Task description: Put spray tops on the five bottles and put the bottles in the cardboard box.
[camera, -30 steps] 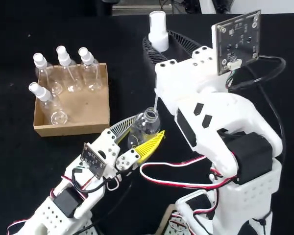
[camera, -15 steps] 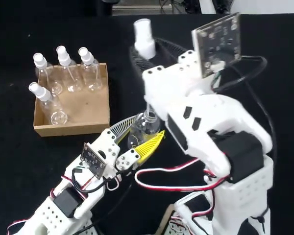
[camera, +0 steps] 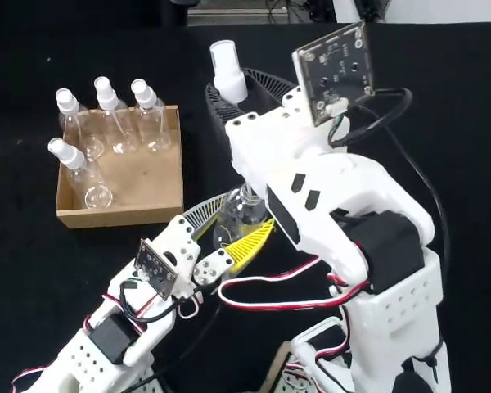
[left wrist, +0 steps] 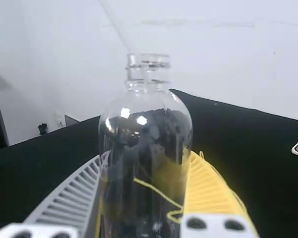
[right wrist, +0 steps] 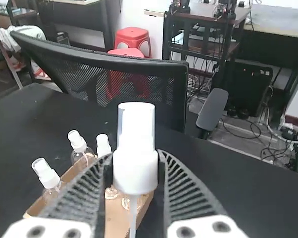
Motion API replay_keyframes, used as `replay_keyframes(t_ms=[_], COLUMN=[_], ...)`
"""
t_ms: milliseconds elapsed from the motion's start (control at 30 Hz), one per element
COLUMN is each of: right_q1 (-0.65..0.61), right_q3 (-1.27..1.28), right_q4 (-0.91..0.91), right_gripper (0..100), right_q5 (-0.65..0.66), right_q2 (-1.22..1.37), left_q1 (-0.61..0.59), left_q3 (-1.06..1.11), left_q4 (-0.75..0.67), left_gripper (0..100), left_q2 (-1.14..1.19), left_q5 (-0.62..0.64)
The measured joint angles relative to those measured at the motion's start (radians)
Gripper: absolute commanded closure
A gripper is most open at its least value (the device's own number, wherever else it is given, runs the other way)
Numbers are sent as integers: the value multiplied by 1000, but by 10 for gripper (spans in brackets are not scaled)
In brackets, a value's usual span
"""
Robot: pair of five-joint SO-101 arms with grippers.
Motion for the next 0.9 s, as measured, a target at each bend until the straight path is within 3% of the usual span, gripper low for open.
replay_keyframes(t_ms=[267,500,900], right_q1=[-3,-21,-120], right_q3=[0,0,55], right_q4=[0,-17,-21], right_gripper=[987,987,987], right_q5=[25,-31,-55], right_q2=[0,0,2], left_q1=[-8,-169,-186], left_q3=[0,0,0], left_q4=[0,-83,-83], left_gripper=[970,970,970], left_q2=[0,0,0], left_q5=[0,0,0])
